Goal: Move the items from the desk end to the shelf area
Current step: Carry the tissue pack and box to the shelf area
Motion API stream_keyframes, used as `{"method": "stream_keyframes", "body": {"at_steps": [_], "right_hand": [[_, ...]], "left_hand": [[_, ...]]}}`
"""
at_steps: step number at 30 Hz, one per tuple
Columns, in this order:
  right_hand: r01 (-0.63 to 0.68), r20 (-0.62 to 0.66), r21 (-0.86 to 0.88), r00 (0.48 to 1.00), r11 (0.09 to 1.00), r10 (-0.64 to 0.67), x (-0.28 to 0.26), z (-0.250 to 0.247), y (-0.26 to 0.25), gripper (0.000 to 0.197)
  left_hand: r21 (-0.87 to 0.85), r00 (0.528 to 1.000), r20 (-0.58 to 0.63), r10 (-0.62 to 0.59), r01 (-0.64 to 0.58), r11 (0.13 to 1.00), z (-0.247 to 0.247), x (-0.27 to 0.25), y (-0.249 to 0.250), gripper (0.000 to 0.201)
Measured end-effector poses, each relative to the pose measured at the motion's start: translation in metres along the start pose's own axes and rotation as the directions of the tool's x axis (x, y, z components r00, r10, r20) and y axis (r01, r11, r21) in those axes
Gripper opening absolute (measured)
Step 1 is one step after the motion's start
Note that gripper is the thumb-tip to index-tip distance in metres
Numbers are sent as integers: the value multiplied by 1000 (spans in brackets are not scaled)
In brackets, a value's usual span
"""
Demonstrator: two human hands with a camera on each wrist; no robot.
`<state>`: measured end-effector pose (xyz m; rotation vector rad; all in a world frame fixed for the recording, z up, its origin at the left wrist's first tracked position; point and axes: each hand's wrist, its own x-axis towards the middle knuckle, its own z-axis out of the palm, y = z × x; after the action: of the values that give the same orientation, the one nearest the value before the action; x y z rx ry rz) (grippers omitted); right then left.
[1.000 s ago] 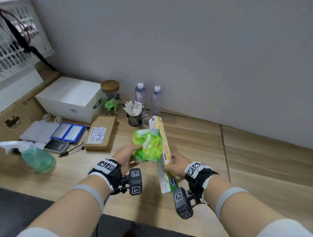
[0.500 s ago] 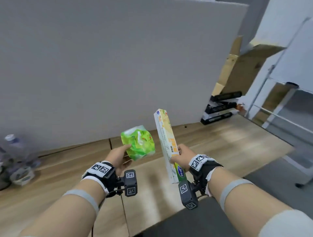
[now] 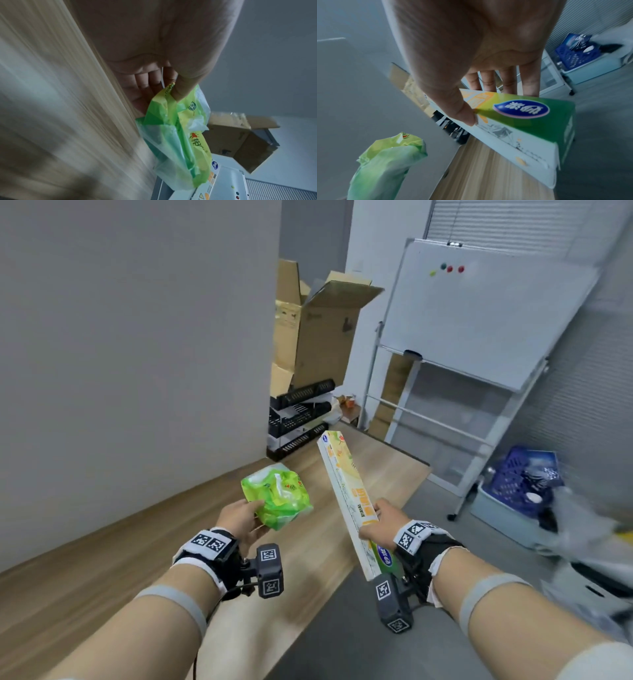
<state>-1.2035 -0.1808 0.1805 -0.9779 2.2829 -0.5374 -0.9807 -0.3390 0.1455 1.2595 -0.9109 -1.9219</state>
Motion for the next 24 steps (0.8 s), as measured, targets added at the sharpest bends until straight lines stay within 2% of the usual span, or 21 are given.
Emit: {"method": "stream_keyframes", "body": {"at_steps": [5, 10, 17, 20, 24], "right_hand": [[-74, -19, -67, 997, 995, 72, 91, -43, 27, 41], [-107, 2, -143, 994, 984, 109, 161, -81, 40, 39], [-66, 73, -276, 993, 959, 90, 256, -115, 60, 29], [-51, 115, -327, 989, 944, 93, 303, -125, 67, 32], [33, 165, -432, 985, 901, 43, 394, -139, 77, 39]], "left_hand": [[-32, 998, 20, -65, 66, 997, 67, 90, -9, 9], [-16, 991, -9, -136, 136, 991, 121, 151, -12, 10], [46, 983, -96, -157, 162, 986, 169, 214, -19, 9], [90, 981, -125, -150, 162, 983, 186, 242, -30, 10], [65, 967, -207, -150, 167, 984, 213, 282, -47, 16]]}}
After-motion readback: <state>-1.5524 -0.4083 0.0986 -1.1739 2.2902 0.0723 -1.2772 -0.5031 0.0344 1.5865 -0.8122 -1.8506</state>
